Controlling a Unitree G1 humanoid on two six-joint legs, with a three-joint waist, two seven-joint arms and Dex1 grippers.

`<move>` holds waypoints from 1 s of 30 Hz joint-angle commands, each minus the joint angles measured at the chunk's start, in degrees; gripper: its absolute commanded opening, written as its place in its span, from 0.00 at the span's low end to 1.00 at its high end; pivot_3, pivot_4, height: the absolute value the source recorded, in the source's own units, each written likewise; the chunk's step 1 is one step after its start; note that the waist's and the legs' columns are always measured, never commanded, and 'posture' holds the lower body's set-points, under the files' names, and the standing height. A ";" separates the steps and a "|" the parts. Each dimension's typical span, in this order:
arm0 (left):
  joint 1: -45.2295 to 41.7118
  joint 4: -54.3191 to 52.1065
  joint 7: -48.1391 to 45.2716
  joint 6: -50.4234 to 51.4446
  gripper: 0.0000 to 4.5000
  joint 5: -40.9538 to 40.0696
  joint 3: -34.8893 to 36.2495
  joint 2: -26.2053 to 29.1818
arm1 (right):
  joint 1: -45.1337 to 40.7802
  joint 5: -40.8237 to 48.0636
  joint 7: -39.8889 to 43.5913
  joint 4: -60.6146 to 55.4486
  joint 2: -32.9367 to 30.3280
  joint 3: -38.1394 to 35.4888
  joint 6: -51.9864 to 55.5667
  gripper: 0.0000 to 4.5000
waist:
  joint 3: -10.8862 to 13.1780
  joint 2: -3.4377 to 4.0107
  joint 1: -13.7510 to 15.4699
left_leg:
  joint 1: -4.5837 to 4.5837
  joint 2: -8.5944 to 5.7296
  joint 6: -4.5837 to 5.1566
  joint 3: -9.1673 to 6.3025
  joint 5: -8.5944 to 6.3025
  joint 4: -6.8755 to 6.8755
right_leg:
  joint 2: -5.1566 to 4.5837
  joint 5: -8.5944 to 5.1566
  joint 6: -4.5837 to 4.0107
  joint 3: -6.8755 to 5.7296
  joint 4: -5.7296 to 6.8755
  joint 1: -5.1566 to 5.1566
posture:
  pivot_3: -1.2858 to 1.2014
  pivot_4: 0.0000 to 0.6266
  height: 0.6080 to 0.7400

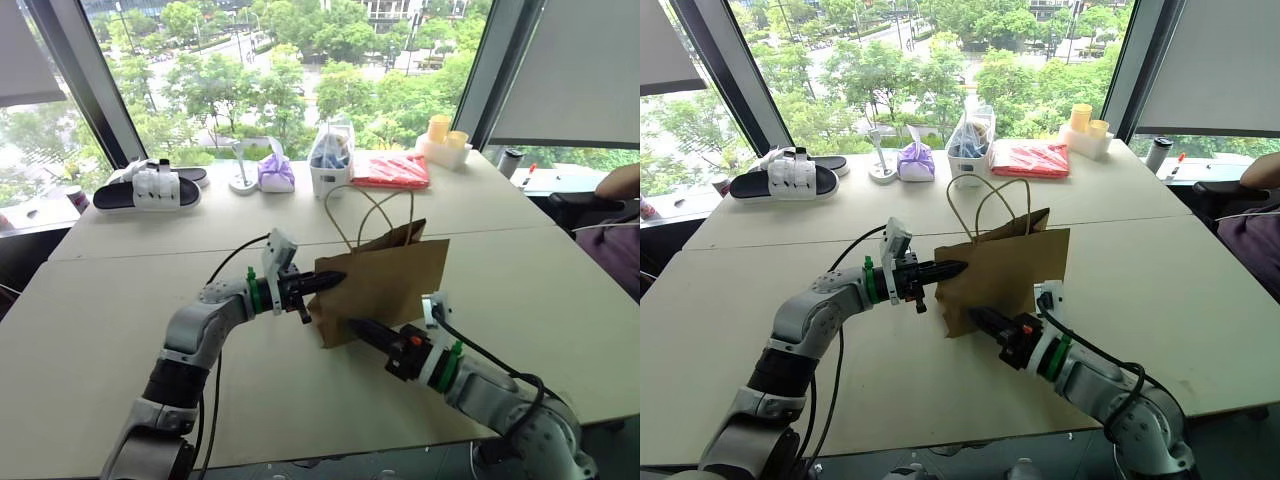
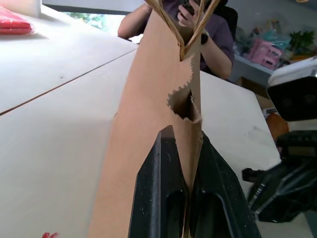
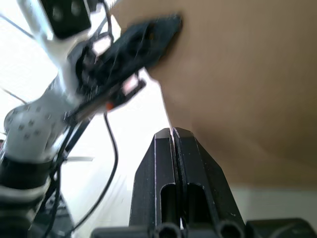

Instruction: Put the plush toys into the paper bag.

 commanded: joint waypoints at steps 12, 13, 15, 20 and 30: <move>-30.29 52.90 -27.34 -27.06 0.00 12.64 -2.63 -1.28 | 14.06 6.21 -1.39 -12.20 -4.36 -7.71 -0.73 0.00 | 0.02 -0.07 -0.07 | 0.00 -0.08 0.11 0.12 -0.06 0.04 | -0.02 -0.04 0.06 -0.15 -0.07 0.15 | 0.52 0.24 1.00; -31.35 55.39 -27.75 -28.43 0.00 13.43 -2.40 -1.73 | 15.06 6.49 -1.95 -12.97 -4.32 -8.05 -1.08 0.00 | 0.03 -0.08 -0.10 | 0.00 -0.08 0.13 0.12 -0.07 0.03 | -0.03 -0.05 0.08 -0.15 -0.07 0.14 | 0.52 0.24 1.00; -32.91 59.28 -27.68 -30.74 0.12 14.68 -1.61 -2.51 | 16.68 6.82 -2.87 -14.10 -4.14 -8.61 -1.82 0.00 | 0.07 -0.14 -0.18 | -0.01 -0.08 0.17 0.11 -0.09 0.03 | -0.03 -0.06 0.10 -0.15 -0.06 0.13 | 0.52 0.24 1.00; -34.27 63.49 -27.00 -33.34 0.59 16.65 -0.02 -3.12 | 18.22 7.73 -4.21 -14.93 -4.41 -9.52 -3.45 0.00 | 0.07 -0.16 -0.21 | 0.00 -0.08 0.17 0.11 -0.09 0.06 | -0.04 -0.06 0.11 -0.14 -0.02 0.13 | 0.52 0.24 1.00; -28.57 57.74 -22.04 -34.21 0.99 17.21 5.08 4.12 | 10.51 7.80 -0.98 -8.77 -9.04 -11.75 -3.40 0.00 | 0.07 -0.16 -0.56 | 0.05 -0.04 0.16 0.03 -0.09 0.06 | -0.02 -0.06 0.11 -0.11 0.08 0.09 | 0.52 0.24 1.00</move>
